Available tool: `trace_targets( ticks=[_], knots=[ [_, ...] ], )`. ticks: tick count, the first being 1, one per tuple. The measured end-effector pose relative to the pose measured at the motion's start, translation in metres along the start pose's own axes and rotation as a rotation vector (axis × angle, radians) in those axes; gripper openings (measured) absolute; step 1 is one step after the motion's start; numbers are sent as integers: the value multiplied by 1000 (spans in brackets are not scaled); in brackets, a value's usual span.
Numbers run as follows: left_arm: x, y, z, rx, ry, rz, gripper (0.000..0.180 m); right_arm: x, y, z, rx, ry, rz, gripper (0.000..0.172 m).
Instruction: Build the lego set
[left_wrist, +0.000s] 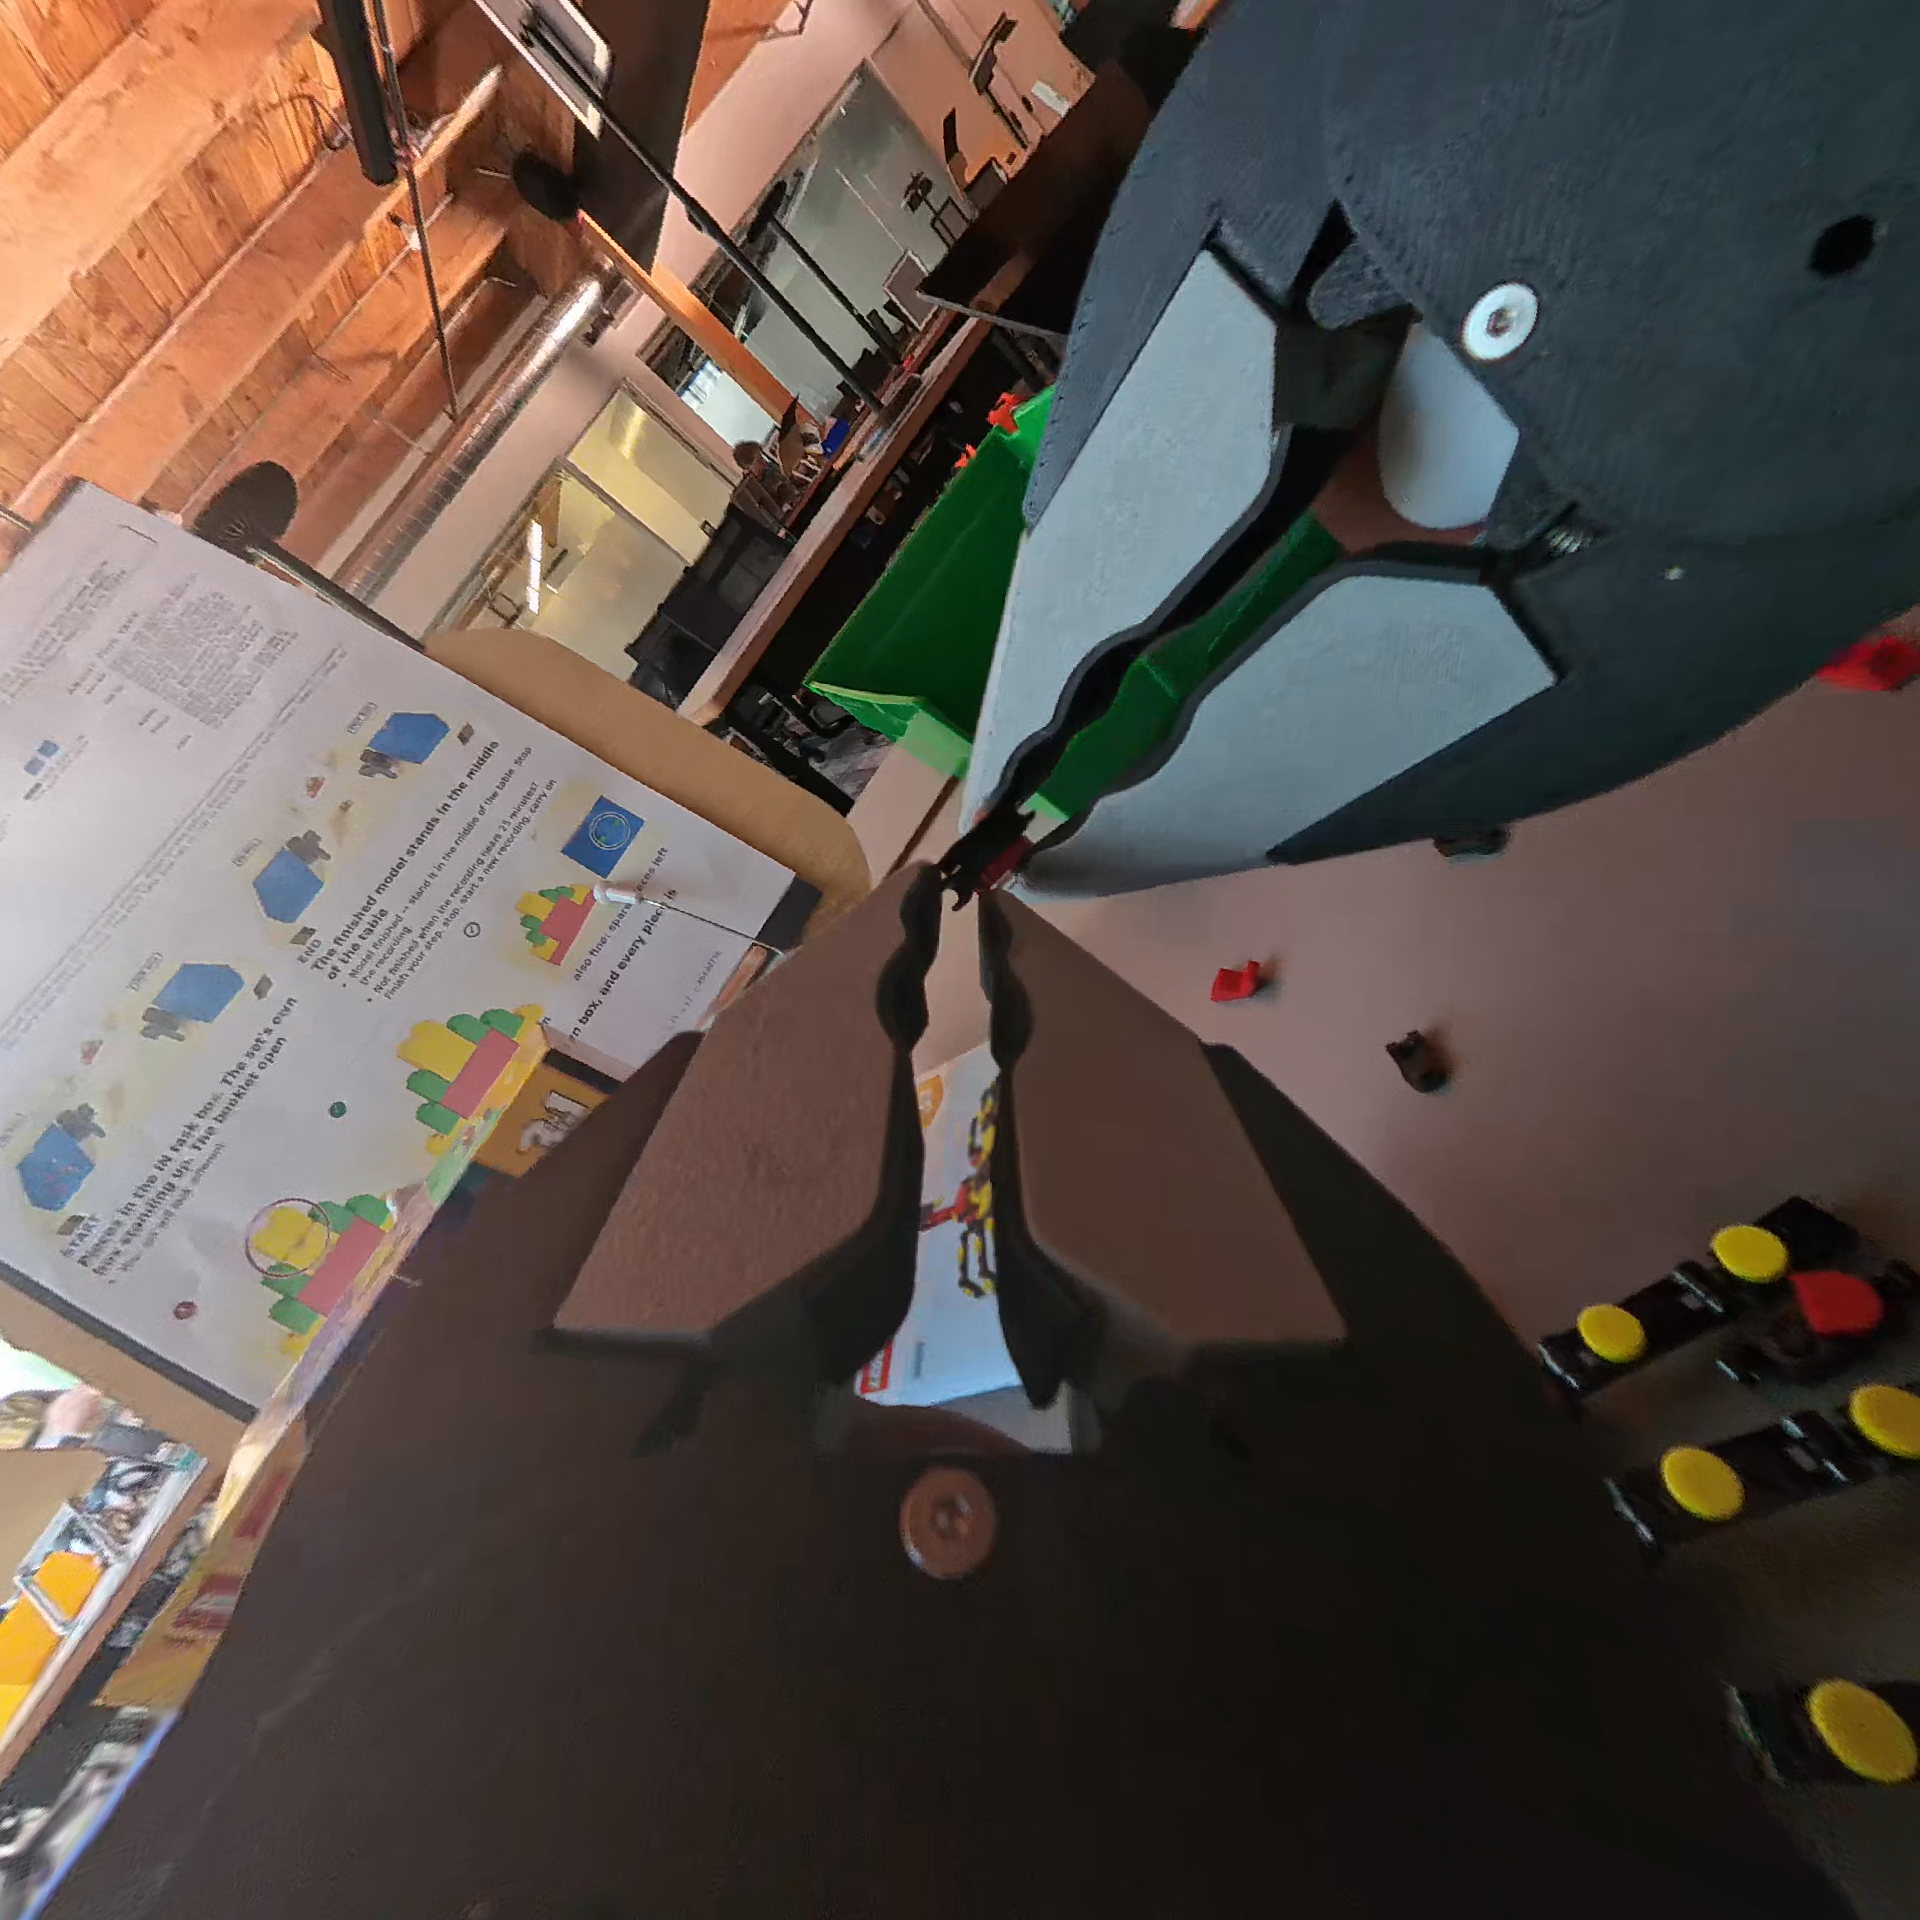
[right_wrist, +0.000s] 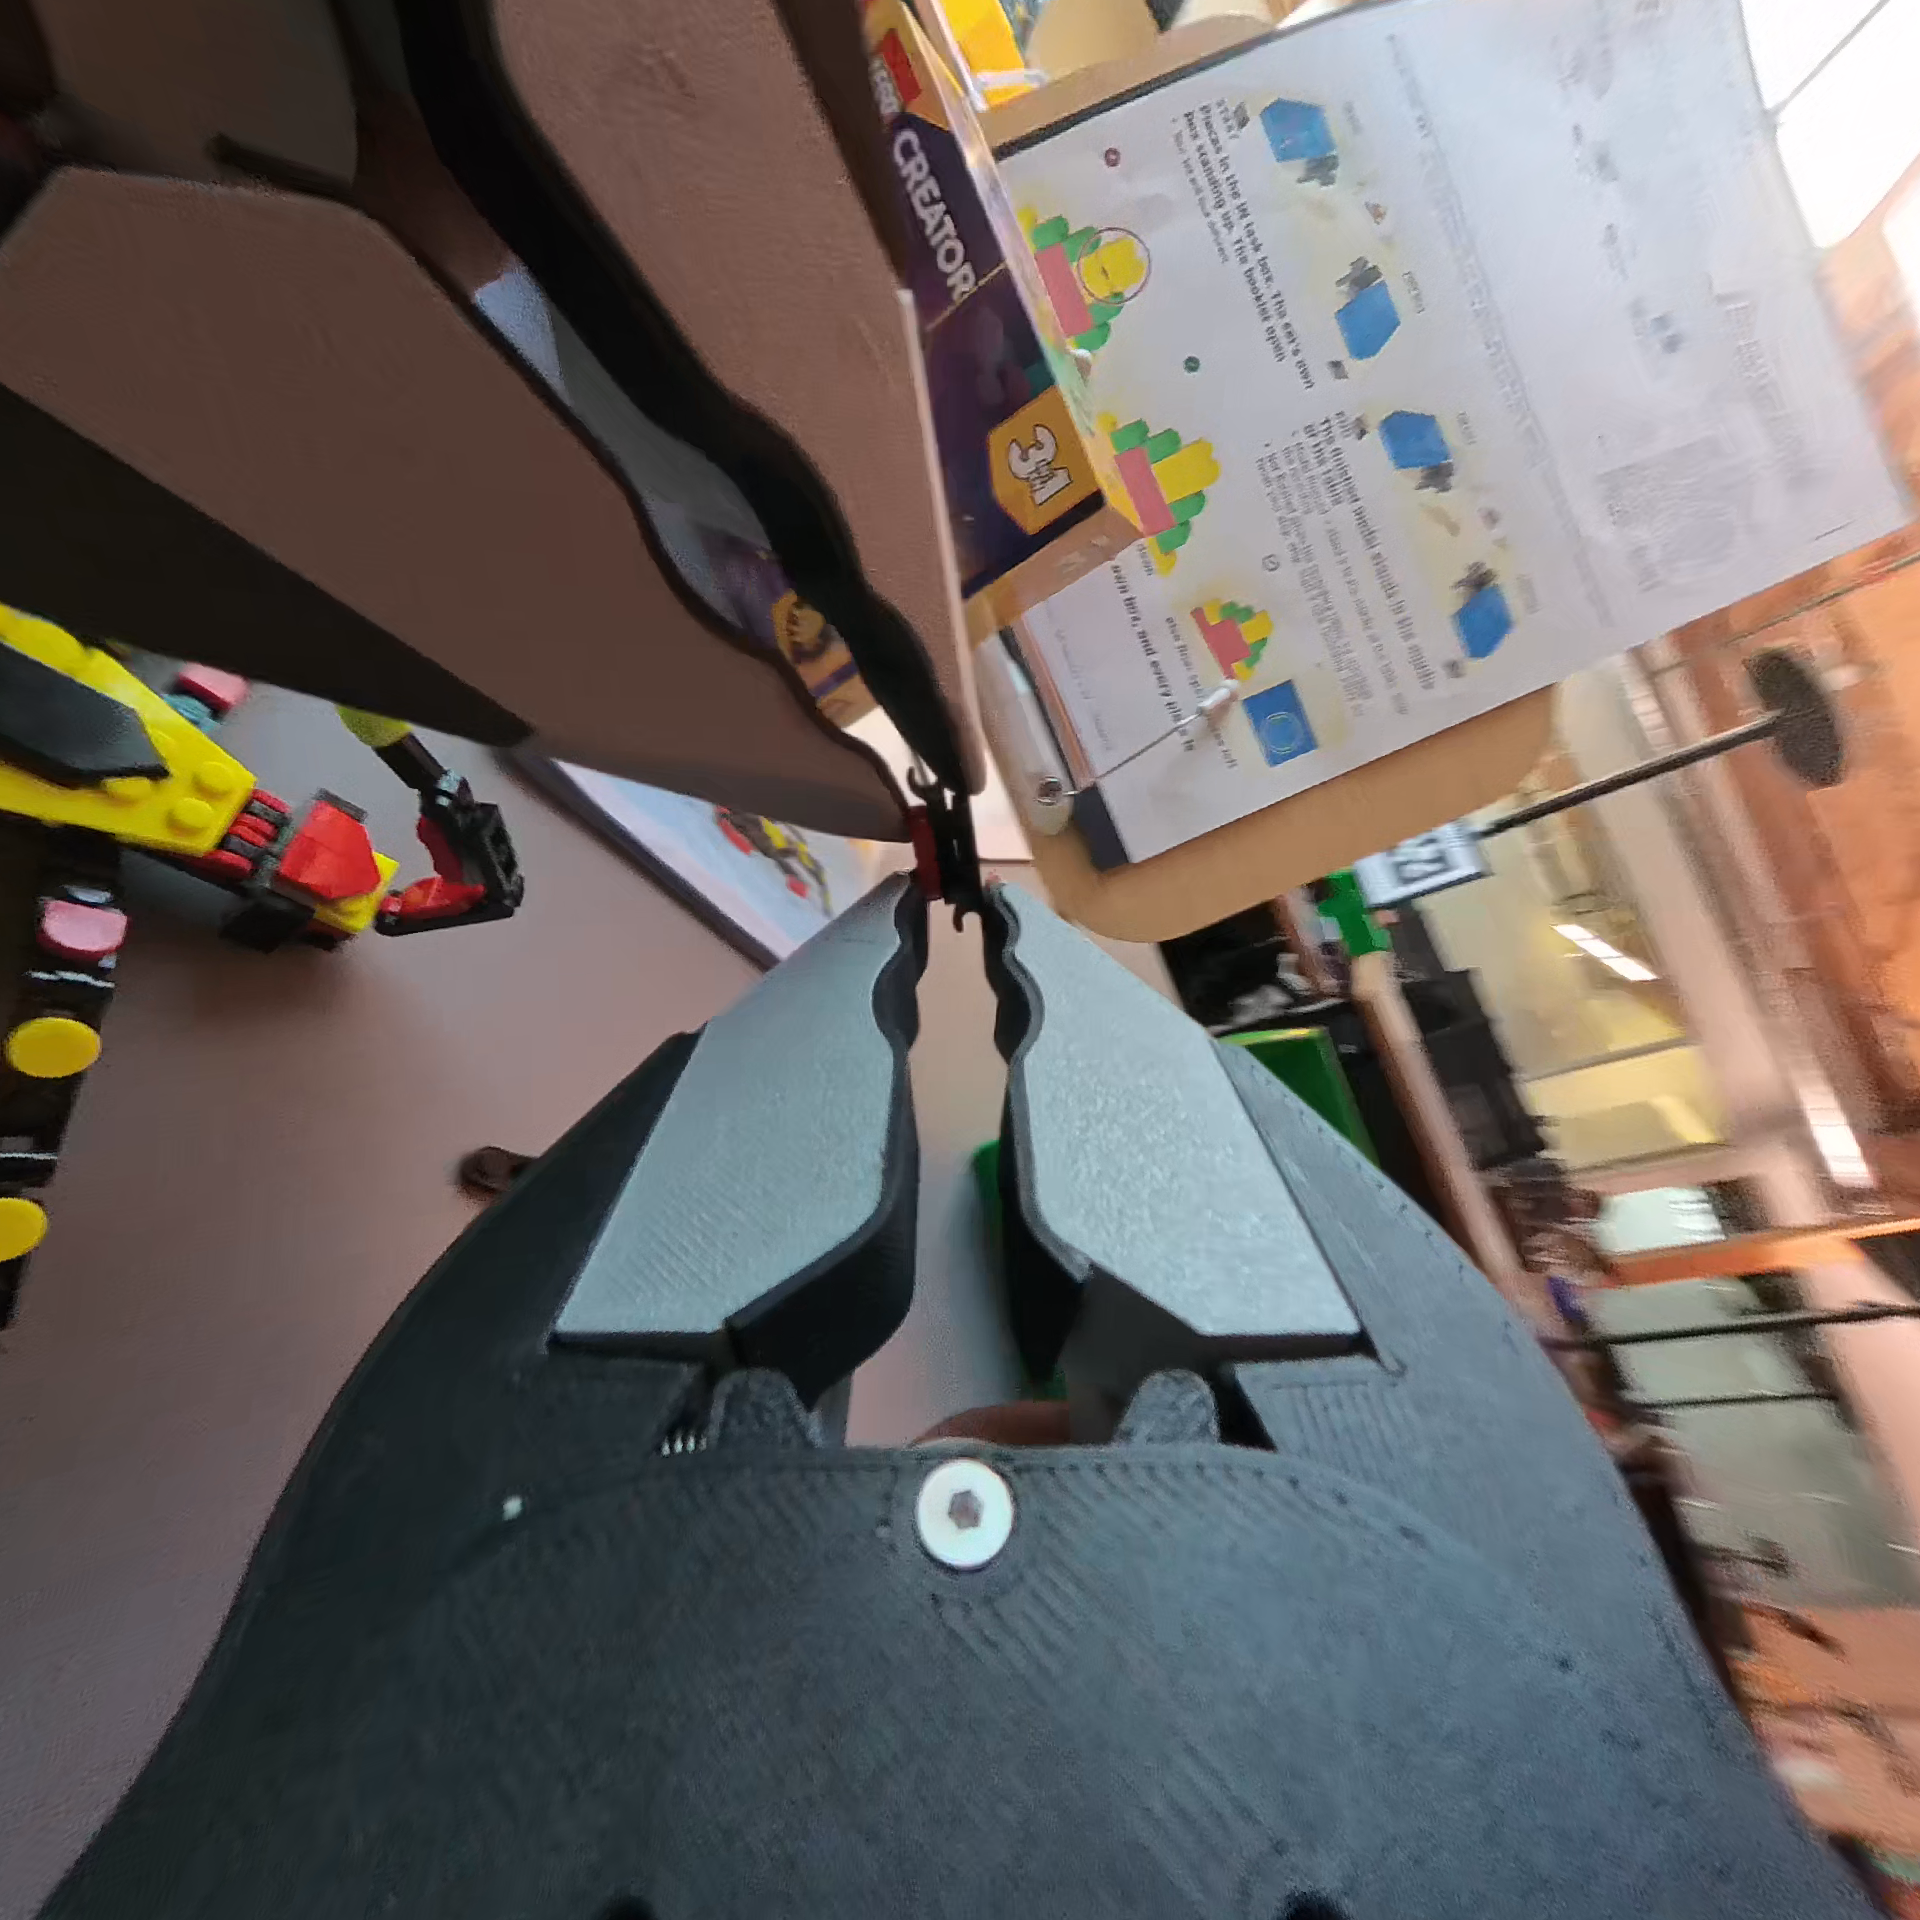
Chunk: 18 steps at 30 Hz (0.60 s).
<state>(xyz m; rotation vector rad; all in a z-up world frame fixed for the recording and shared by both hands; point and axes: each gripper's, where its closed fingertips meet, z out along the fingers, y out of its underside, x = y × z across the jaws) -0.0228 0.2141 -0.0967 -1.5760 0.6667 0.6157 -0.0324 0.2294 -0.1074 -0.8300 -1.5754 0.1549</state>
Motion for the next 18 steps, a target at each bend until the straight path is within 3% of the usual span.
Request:
trace_targets(
  ticks=[2,6,18],
  knots=[
    [3,4,3,2,29,-58,5,-2,1,1,46,-47,124,10],
    [3,3,3,8,46,-82,3,3,0,-1,96,-34,153,12],
    [11,13,6,-52,61,31,3,-4,12,5,-3,-6,-27,10]
  ],
)
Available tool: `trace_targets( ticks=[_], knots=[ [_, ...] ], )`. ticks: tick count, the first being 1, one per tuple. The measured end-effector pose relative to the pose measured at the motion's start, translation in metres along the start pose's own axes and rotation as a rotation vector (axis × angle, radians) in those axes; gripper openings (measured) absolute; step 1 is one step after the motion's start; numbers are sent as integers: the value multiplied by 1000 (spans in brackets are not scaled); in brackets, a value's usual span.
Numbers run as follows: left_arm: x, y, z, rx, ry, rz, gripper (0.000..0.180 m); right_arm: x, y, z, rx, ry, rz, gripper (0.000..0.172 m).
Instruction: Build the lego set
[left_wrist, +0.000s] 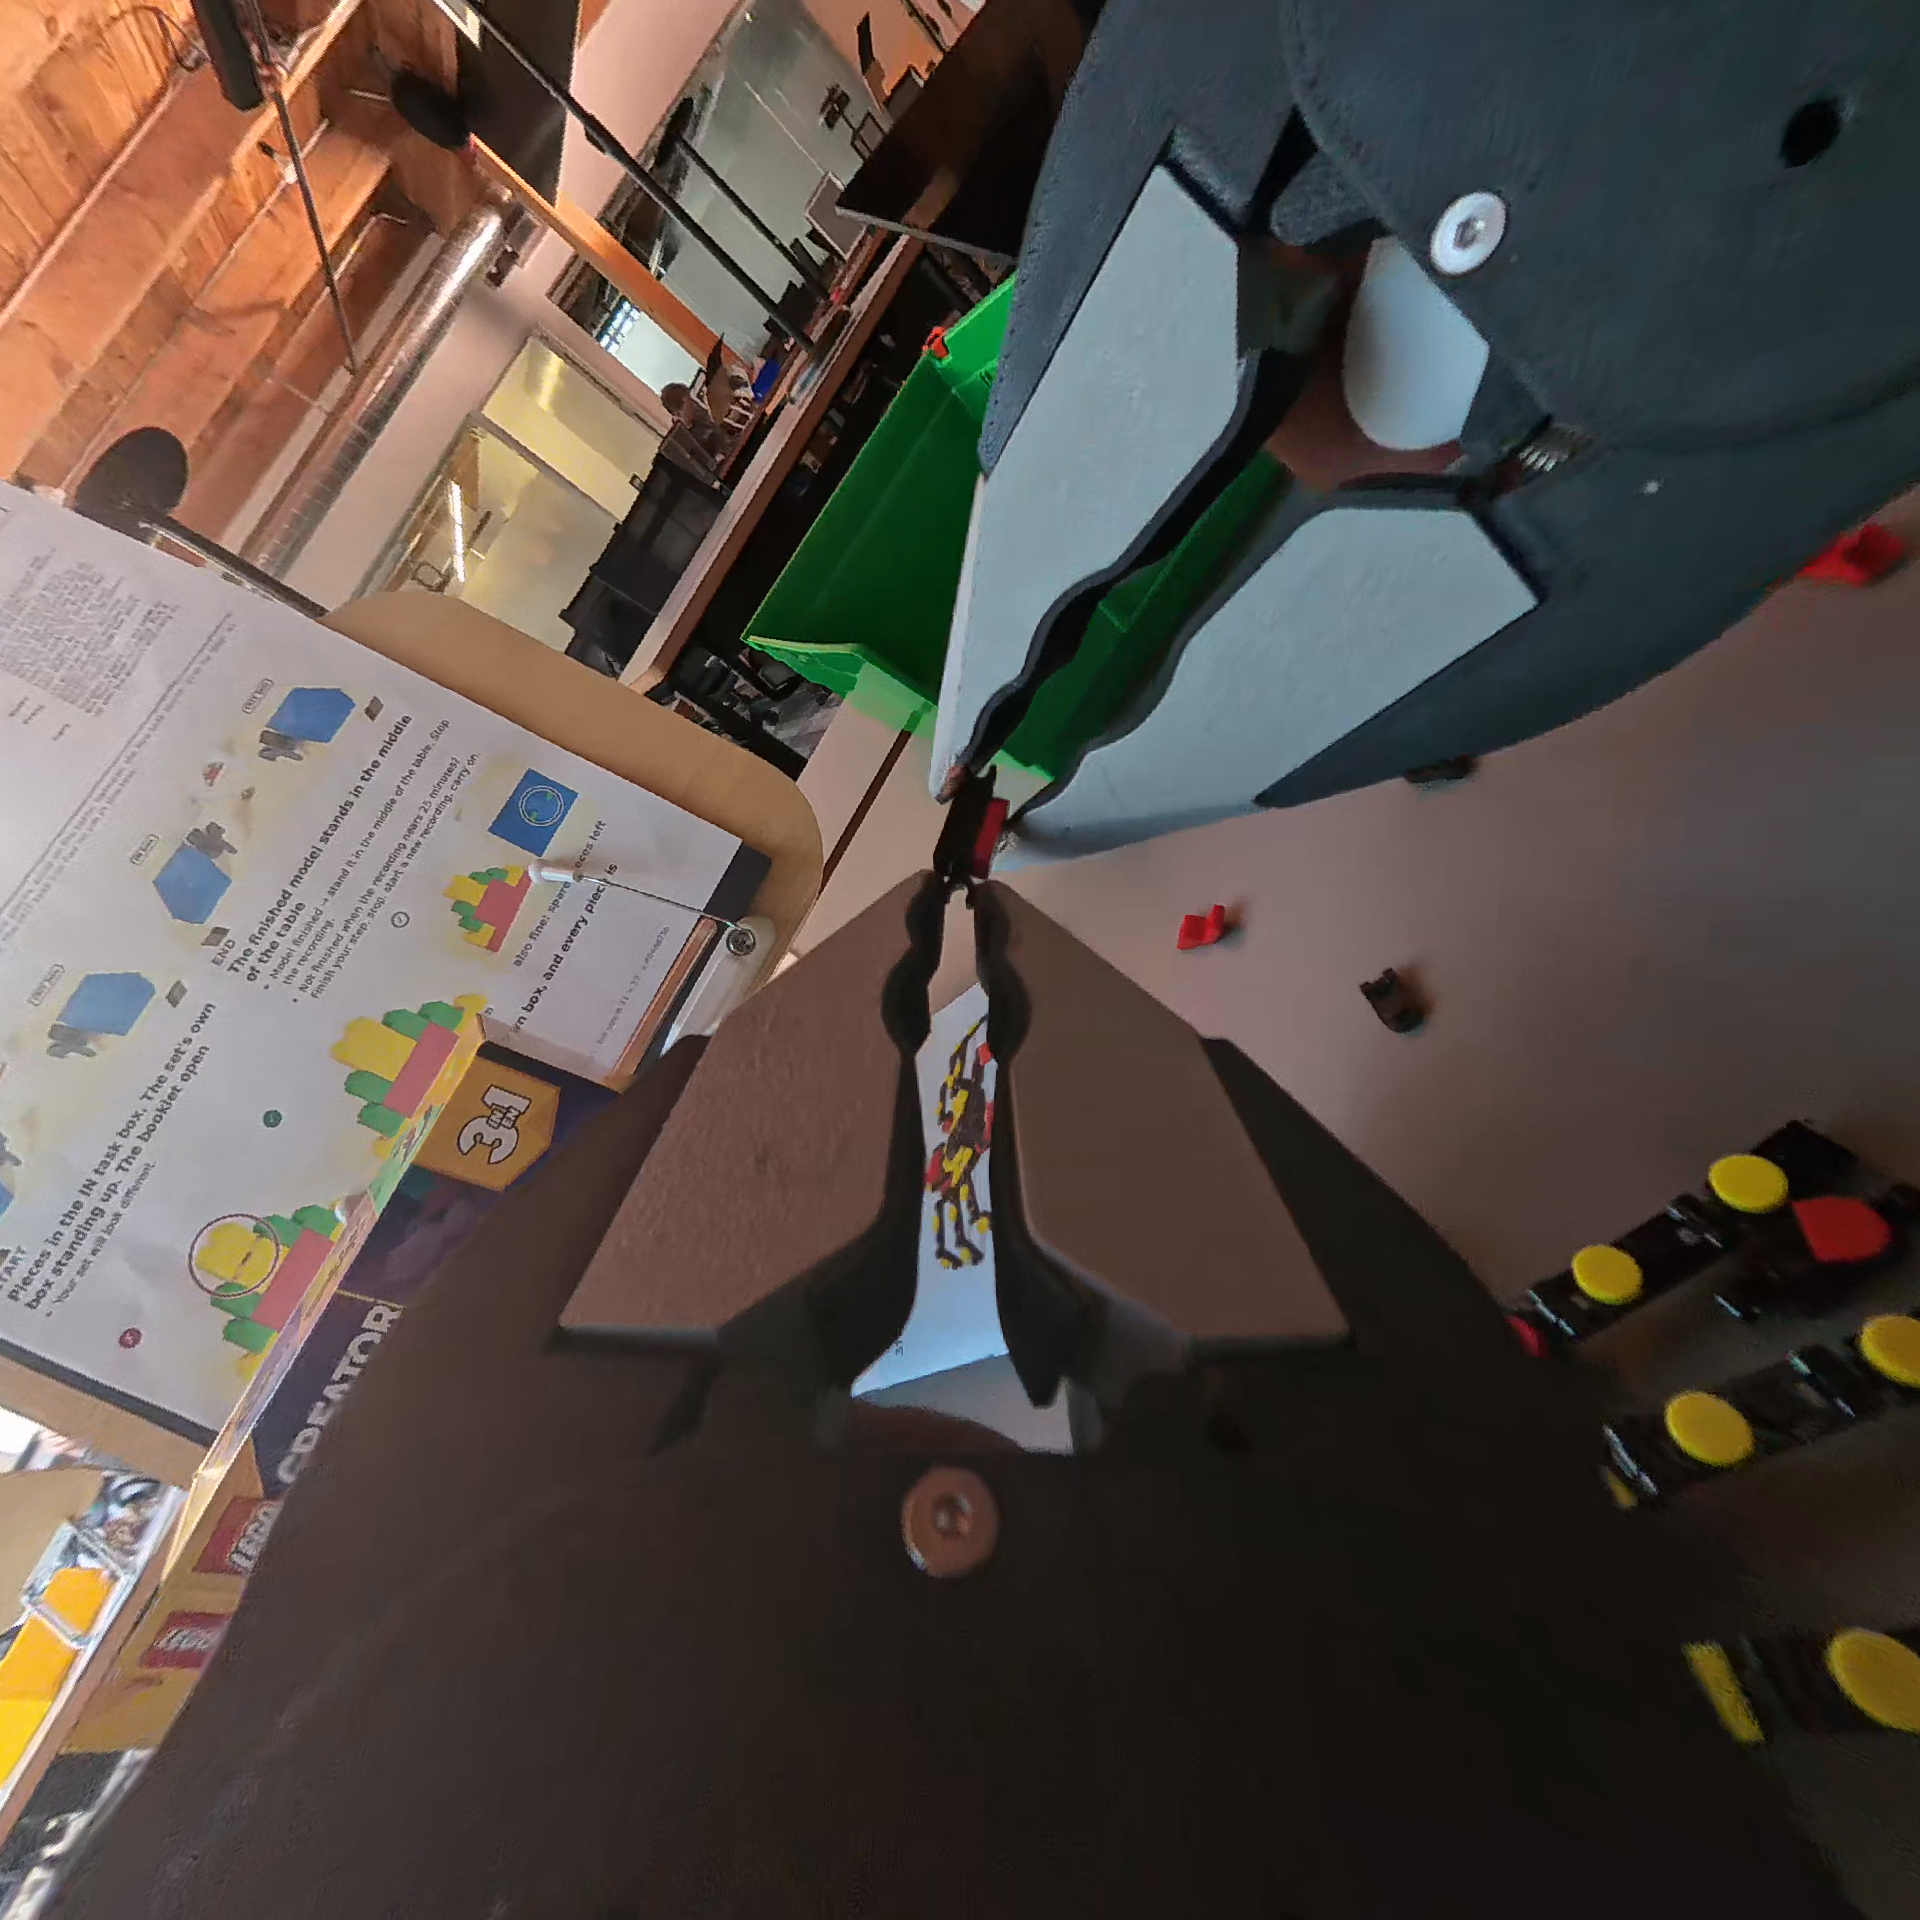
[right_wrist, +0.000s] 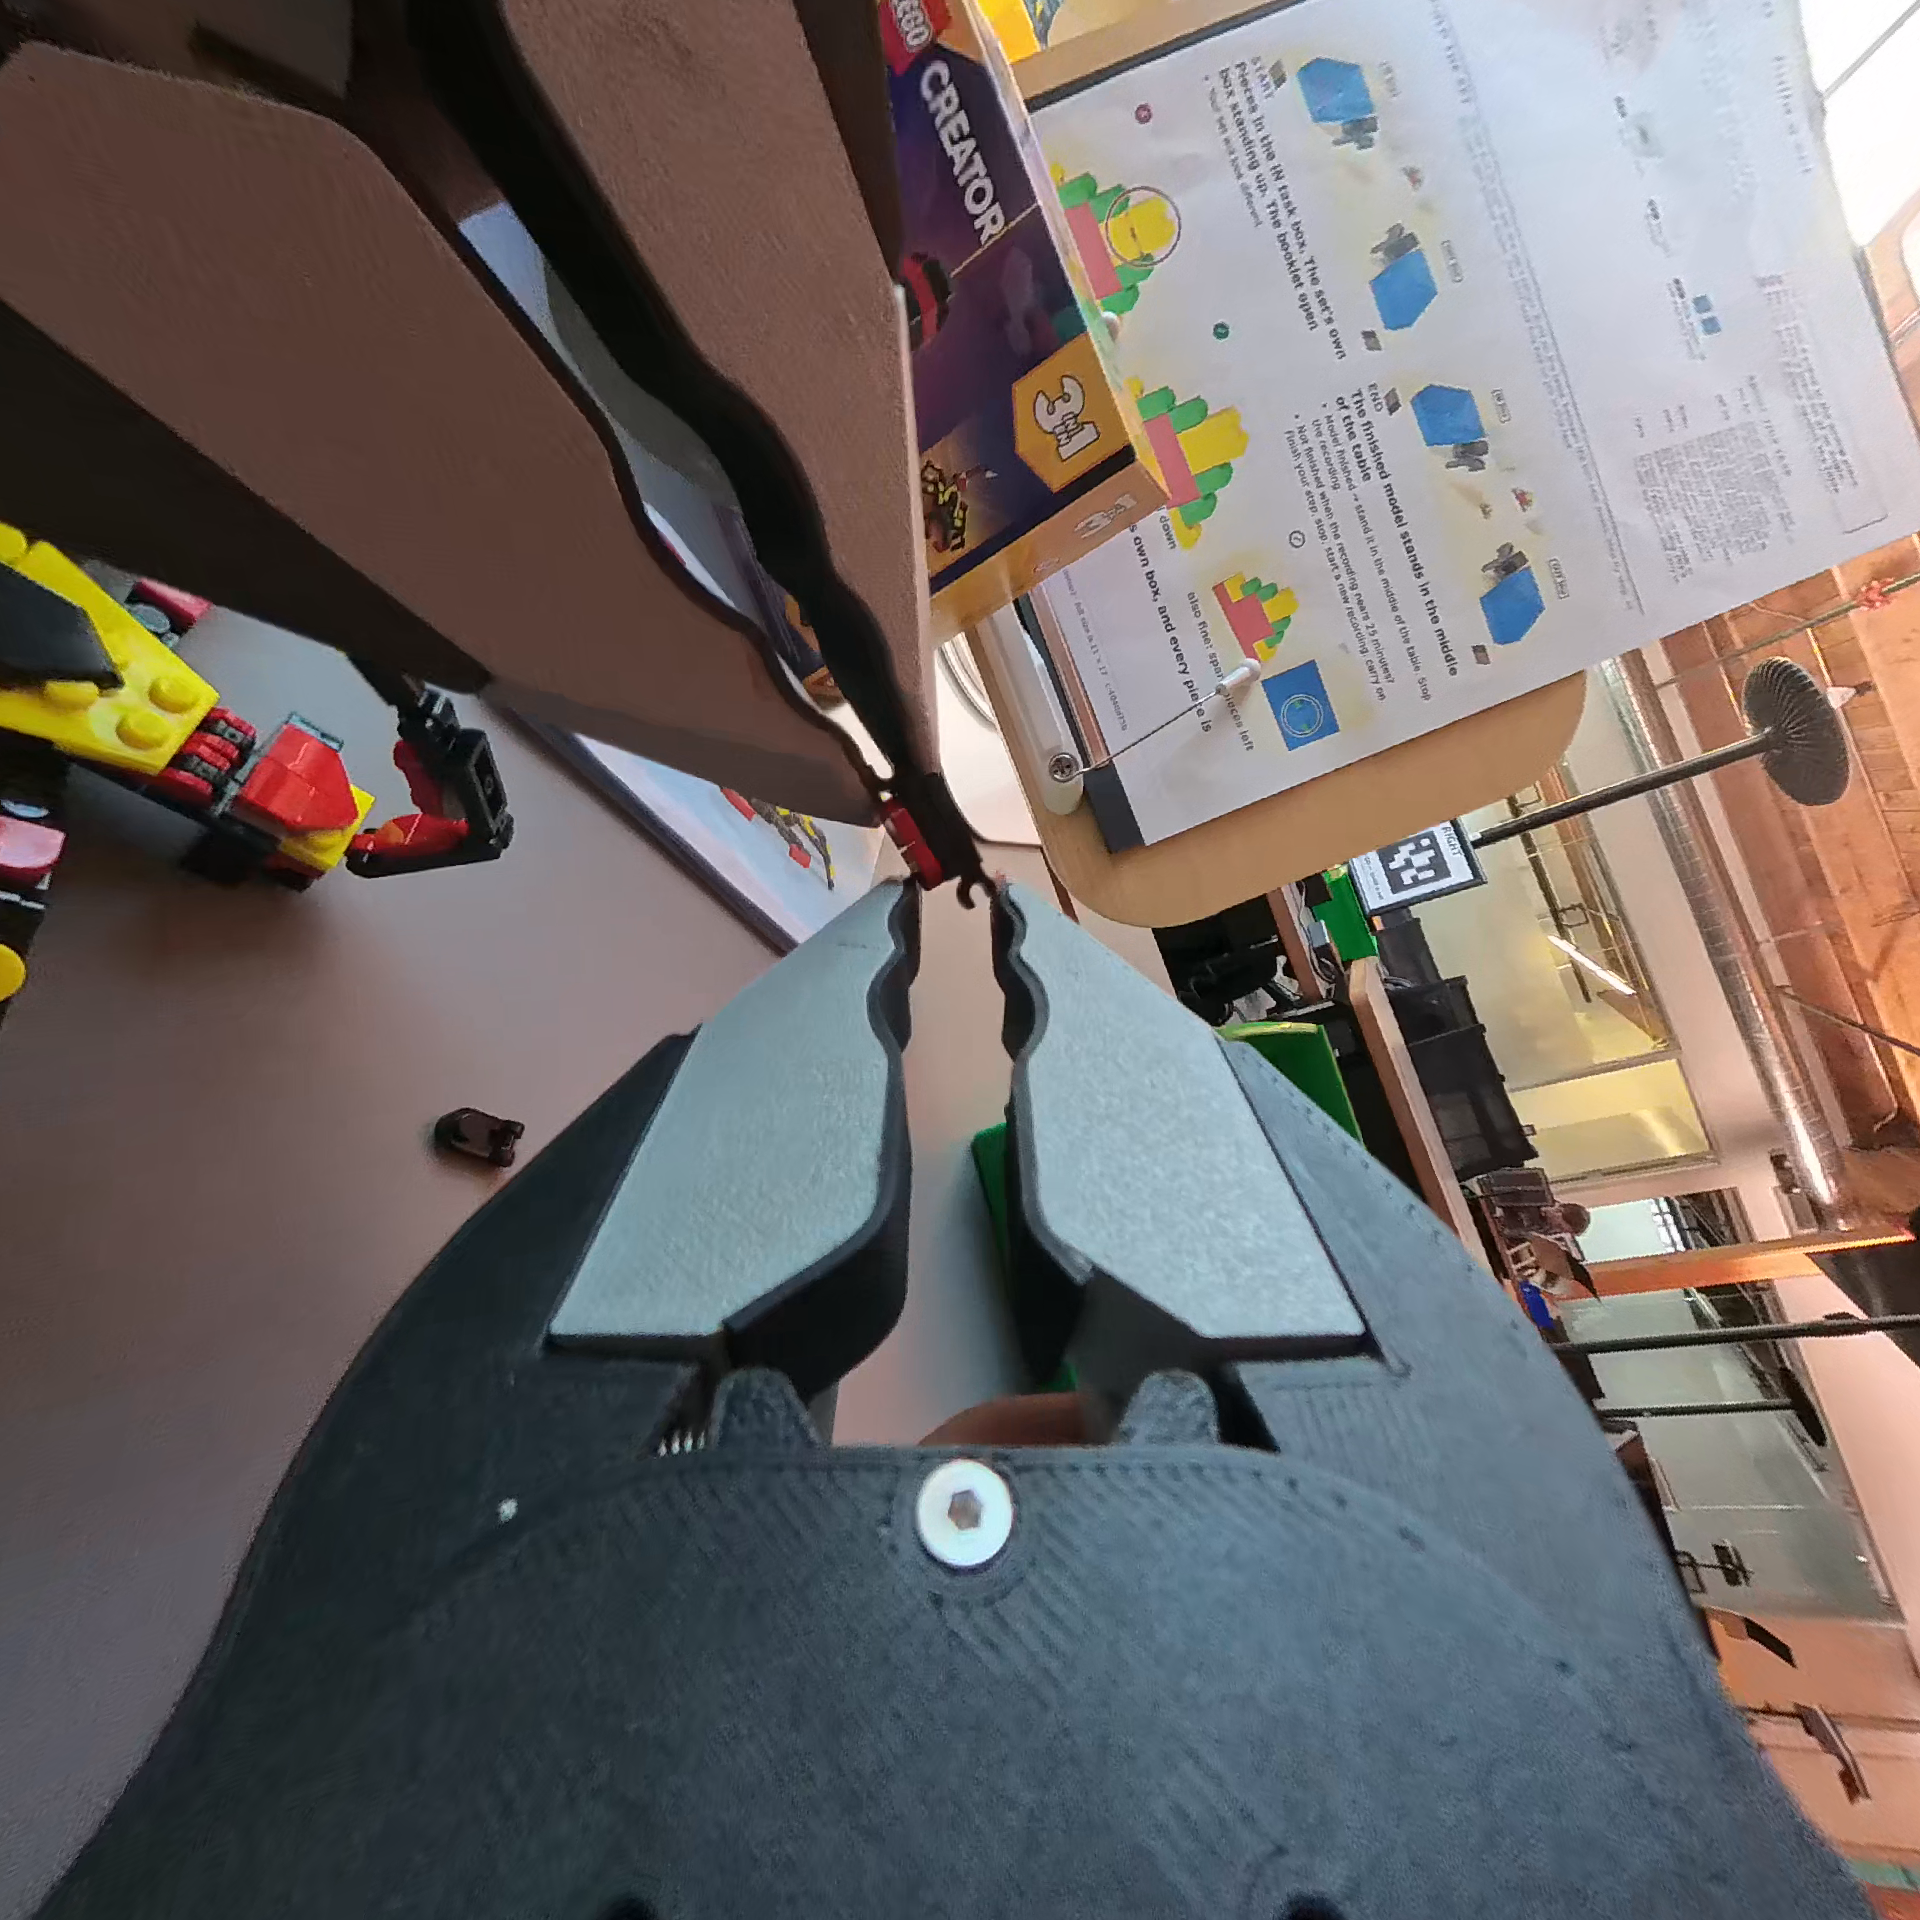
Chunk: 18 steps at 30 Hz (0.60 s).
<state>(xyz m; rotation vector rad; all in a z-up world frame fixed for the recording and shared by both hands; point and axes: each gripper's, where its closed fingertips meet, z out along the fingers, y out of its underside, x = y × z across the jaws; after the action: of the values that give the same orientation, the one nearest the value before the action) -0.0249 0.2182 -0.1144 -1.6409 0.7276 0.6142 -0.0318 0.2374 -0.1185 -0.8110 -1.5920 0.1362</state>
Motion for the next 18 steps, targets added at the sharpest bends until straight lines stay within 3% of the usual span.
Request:
trace_targets(
  ticks=[5,18],
  knots=[
    [1,3,1,-24,-29,117,3,-3,3,1,-20,-3,-29,10],
    [2,5,2,-49,-43,201,3,-4,3,-2,-21,-3,-78,9]
  ],
)
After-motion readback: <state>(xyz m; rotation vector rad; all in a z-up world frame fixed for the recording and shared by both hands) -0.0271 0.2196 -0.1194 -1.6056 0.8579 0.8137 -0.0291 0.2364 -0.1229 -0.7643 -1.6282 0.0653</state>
